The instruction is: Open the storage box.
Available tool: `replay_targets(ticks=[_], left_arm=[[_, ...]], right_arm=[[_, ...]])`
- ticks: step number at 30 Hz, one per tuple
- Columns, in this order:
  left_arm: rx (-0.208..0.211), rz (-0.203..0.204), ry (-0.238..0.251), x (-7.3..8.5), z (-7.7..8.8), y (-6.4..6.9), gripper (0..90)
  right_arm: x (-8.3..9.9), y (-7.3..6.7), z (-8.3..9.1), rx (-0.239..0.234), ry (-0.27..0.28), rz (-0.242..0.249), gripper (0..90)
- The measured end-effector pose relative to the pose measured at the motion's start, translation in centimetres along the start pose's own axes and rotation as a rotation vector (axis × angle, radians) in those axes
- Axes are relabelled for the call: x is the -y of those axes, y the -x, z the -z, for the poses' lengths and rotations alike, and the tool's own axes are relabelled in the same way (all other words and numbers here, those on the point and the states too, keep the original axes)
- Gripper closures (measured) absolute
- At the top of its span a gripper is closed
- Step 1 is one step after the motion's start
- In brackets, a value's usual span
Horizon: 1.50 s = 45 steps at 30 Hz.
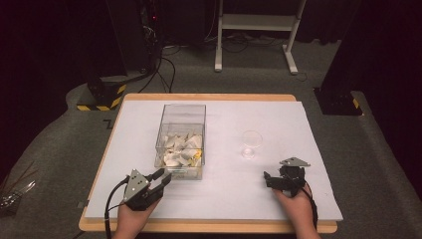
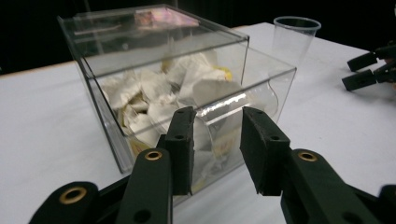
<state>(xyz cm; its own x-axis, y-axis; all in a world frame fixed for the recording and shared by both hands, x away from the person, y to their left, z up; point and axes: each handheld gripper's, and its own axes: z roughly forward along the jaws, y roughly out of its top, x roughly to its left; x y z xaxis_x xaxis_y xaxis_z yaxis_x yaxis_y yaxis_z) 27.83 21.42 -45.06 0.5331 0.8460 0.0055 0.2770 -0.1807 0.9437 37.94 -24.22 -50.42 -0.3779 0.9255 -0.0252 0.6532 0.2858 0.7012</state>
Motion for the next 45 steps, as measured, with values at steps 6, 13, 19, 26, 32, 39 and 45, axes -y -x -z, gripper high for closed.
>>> replay_targets(ticks=[6, 13, 19, 26, 32, 39, 45], left_arm=[[-0.089, 0.007, 0.065, -1.6, 0.1, -1.3, 59.0], [-0.12, 0.063, 0.017, -1.8, -2.1, -3.5, 54.8], [-0.12, 0.111, -0.008, -1.3, -3.1, -4.1, 57.3], [-0.118, 0.129, -0.017, -0.6, -3.5, -4.4, 63.8], [-0.116, 0.138, -0.008, -0.4, -3.3, -4.5, 69.6], [-0.125, 0.148, -0.009, 0.0, -3.2, -4.5, 74.3], [-0.131, 0.144, -0.02, 0.1, -2.7, -4.0, 75.2]], right_arm=[[0.0, 0.0, 0.0, 0.0, 0.0, 0.0, 10.1], [0.0, 0.0, 0.0, 0.0, 0.0, 0.0, 10.1], [0.0, 0.0, 0.0, 0.0, 0.0, -0.001, 10.1], [0.0, 0.0, 0.0, 0.0, 0.001, 0.0, 10.2], [0.0, 0.0, 0.0, 0.0, 0.0, 0.0, 10.2], [0.0, 0.0, 0.0, 0.0, 0.001, 0.001, 10.2], [0.0, 0.0, 0.0, 0.0, 0.001, 0.0, 10.2]])
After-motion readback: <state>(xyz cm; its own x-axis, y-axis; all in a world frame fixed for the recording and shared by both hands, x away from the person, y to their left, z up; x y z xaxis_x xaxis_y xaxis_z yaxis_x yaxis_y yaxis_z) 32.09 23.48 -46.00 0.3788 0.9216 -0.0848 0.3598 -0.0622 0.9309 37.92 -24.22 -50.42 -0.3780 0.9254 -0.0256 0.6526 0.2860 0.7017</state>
